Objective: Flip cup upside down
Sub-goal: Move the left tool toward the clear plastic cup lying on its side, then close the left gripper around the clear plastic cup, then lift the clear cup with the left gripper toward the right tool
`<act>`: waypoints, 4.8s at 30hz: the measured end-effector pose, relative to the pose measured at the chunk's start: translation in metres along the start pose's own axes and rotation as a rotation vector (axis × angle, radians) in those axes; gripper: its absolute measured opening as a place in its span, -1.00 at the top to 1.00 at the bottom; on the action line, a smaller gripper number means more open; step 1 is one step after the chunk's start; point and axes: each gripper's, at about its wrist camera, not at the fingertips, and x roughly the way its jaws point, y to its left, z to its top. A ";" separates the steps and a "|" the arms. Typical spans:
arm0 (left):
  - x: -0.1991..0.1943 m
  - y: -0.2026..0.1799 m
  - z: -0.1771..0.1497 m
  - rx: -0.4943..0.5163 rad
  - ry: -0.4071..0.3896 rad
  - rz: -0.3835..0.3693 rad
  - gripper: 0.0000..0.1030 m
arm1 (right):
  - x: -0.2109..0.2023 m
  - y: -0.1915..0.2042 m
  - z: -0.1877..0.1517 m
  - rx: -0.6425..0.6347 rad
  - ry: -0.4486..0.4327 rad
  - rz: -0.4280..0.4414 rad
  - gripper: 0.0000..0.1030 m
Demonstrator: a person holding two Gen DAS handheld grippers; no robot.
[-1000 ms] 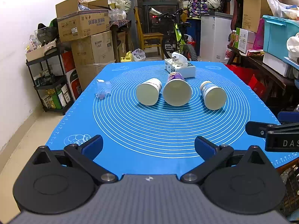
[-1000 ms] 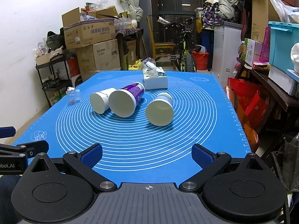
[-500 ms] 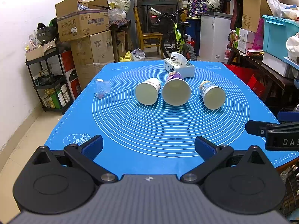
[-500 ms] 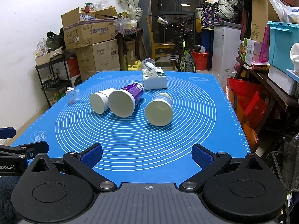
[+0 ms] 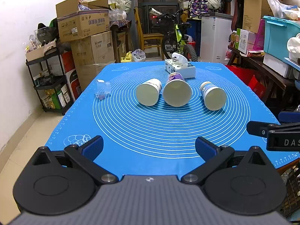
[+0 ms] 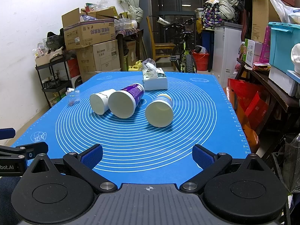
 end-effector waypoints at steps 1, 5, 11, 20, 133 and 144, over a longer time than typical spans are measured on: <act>0.000 -0.001 0.000 0.001 0.001 0.000 -0.99 | 0.000 0.000 0.000 0.000 0.000 0.001 -0.95; 0.000 -0.001 0.000 0.002 0.000 0.000 -0.99 | -0.002 -0.001 0.001 -0.001 0.001 0.007 -0.95; 0.000 -0.001 -0.001 0.003 0.001 0.001 -0.99 | -0.001 -0.001 0.004 -0.004 -0.007 0.022 -0.95; 0.020 0.025 0.009 0.029 -0.028 0.028 -0.99 | 0.015 0.001 0.012 0.006 -0.020 0.051 -0.95; 0.135 0.001 -0.003 -0.019 0.061 -0.005 -0.75 | 0.098 0.017 0.019 -0.034 0.070 -0.024 -0.95; 0.085 0.028 0.029 -0.078 -0.031 0.026 -0.82 | 0.078 0.029 0.041 -0.009 0.019 0.005 -0.95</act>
